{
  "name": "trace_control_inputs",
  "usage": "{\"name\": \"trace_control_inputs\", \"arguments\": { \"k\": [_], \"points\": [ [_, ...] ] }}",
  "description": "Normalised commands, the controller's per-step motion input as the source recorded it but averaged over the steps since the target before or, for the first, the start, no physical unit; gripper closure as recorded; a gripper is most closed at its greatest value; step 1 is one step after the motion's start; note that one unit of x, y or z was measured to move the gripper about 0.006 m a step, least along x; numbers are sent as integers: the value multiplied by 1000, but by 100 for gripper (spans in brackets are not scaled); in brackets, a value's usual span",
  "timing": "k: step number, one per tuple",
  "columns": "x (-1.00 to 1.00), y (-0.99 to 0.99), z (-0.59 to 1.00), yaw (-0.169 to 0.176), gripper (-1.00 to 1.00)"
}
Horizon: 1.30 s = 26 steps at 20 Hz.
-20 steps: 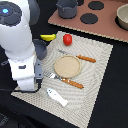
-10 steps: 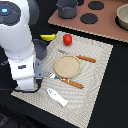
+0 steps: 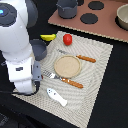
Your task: Interact with the objects in diverse but meaningful ways.
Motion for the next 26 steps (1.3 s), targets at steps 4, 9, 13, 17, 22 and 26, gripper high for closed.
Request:
{"name": "trace_control_inputs", "arguments": {
  "k": [4, 9, 13, 17, 22, 26],
  "points": [
    [10, -104, 17, 17, 100],
    [126, -38, 697, 4, 100],
    [183, -6, 1000, 22, 100],
    [121, -8, 951, 18, 100],
    [10, 35, 211, 30, 100],
    [231, 114, 252, 12, 100]
  ]
}}
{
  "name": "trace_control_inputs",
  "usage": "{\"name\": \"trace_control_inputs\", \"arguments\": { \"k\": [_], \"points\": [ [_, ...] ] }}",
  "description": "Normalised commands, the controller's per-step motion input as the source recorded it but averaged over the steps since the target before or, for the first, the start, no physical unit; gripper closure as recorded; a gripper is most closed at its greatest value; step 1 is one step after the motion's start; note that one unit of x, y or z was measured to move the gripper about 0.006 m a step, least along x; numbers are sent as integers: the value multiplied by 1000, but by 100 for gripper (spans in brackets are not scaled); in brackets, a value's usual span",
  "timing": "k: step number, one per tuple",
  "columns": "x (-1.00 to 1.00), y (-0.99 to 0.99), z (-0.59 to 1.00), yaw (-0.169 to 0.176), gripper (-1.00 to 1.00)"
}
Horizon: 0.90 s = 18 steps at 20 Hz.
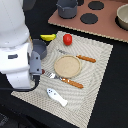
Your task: Interact with the objects in diverse but meaningful ways.
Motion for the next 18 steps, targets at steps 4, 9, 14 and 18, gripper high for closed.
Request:
{"name": "trace_control_inputs", "arguments": {
  "k": [4, 9, 14, 18],
  "points": [
    [231, 161, 99, -66, 100],
    [-347, -24, 362, -37, 100],
    [-681, -39, 402, -17, 100],
    [-946, -76, 89, 0, 100]
  ]
}}
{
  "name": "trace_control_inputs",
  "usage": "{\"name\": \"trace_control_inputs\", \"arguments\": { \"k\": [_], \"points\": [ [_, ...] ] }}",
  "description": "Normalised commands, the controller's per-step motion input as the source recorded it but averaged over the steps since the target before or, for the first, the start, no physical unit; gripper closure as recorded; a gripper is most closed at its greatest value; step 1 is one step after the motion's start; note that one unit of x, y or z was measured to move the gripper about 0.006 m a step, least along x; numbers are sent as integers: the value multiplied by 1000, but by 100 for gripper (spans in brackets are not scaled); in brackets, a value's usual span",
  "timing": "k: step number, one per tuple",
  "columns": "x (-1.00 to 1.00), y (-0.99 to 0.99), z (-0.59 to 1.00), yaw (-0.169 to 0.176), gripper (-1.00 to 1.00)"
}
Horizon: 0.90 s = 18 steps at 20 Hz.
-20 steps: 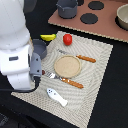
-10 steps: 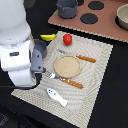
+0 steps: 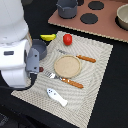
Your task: Interact with the objects in diverse but meaningful ways.
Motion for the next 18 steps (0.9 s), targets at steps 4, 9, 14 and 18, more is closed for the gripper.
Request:
{"name": "trace_control_inputs", "arguments": {
  "k": [4, 9, 14, 18],
  "points": [
    [-986, -19, -53, 0, 100],
    [-914, -1, -271, 0, 100],
    [-215, -1, -244, -2, 100],
    [329, 0, -144, -18, 100]
  ]
}}
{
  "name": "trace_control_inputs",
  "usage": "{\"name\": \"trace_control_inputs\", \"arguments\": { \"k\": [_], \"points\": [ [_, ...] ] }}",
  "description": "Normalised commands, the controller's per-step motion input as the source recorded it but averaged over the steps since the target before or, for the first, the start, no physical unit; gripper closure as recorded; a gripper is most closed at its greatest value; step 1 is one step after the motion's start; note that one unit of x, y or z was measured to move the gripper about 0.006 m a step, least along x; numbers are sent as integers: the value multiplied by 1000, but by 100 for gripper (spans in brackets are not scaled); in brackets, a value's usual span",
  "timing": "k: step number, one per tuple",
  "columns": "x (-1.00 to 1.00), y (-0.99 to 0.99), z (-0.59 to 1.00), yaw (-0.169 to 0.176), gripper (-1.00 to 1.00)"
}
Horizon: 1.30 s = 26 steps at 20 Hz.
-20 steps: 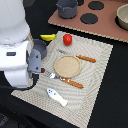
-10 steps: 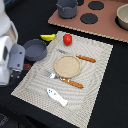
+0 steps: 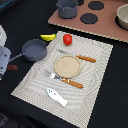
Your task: Interact with the objects in diverse but meaningful ways.
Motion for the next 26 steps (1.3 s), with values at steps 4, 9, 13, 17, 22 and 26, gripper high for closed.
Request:
{"name": "trace_control_inputs", "arguments": {
  "k": [4, 9, 13, 17, 22, 26],
  "points": [
    [354, 29, -144, -11, 100],
    [267, 42, -230, -1, 100],
    [118, 20, -400, 0, 100],
    [21, 1, -471, 0, 100],
    [7, 0, -429, 2, 100],
    [148, 10, 177, 10, -100]
  ]
}}
